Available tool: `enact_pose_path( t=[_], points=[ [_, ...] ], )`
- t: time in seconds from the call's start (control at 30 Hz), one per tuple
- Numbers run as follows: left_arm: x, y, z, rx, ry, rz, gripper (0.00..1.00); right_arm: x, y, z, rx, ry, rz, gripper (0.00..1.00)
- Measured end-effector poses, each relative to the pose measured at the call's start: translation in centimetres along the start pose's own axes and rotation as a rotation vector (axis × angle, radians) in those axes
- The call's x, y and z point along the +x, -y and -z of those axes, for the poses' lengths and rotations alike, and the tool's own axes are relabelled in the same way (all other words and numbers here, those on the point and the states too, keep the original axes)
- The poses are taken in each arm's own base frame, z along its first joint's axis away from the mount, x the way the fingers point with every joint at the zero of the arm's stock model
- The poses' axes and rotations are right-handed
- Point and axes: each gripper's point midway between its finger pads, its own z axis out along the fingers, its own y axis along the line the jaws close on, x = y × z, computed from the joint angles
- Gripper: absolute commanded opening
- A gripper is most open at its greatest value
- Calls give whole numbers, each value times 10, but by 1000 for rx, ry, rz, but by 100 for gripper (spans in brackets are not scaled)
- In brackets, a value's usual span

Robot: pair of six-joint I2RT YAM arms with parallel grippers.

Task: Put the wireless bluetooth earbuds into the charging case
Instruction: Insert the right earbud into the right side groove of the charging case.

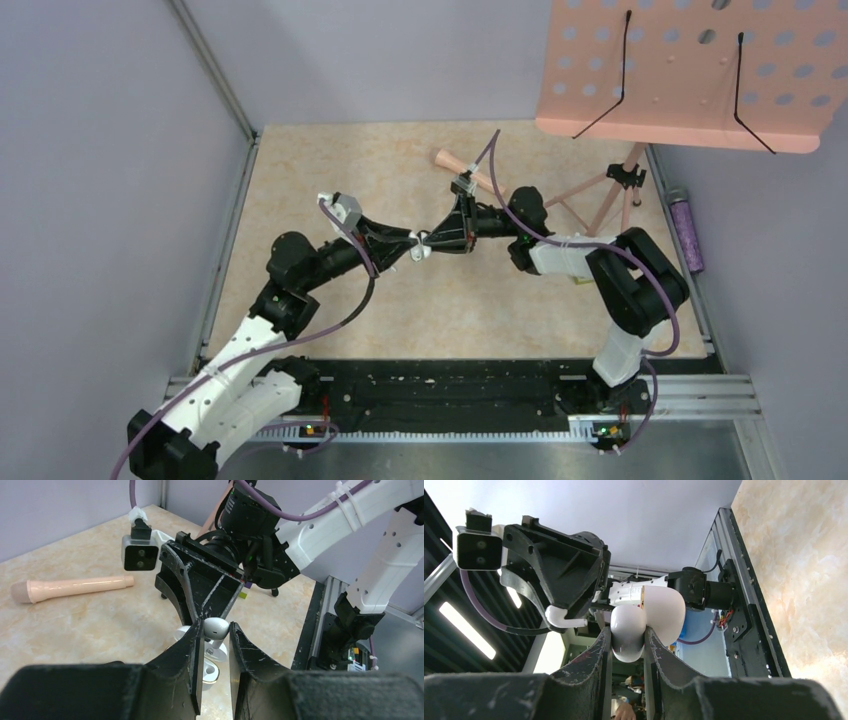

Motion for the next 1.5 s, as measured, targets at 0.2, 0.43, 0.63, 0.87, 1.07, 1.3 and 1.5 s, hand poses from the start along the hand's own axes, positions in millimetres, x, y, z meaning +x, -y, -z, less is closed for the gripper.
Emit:
enact_pose_path(
  t=[0.2, 0.43, 0.63, 0.87, 1.07, 1.3, 1.5],
  points=[
    [13, 4, 2, 30, -28, 0, 0, -4, -4, 3, -10, 12, -14, 0],
    [22, 4, 2, 45, -42, 12, 0, -5, -10, 4, -23, 16, -43, 0],
    [21, 4, 1, 50, -29, 18, 0, -7, -18, 5, -58, 21, -58, 0],
    [15, 5, 0, 56, -4, 7, 0, -7, -21, 5, -77, 21, -68, 0],
    [16, 2, -2, 45, -2, 8, 0, -7, -24, 5, -88, 19, -62, 0],
    [17, -2, -4, 35, 2, 7, 0, -7, -25, 5, -91, 19, -61, 0],
    [19, 0, -5, 49, -4, 8, 0, -7, -26, 6, -97, 19, -60, 0]
  ],
)
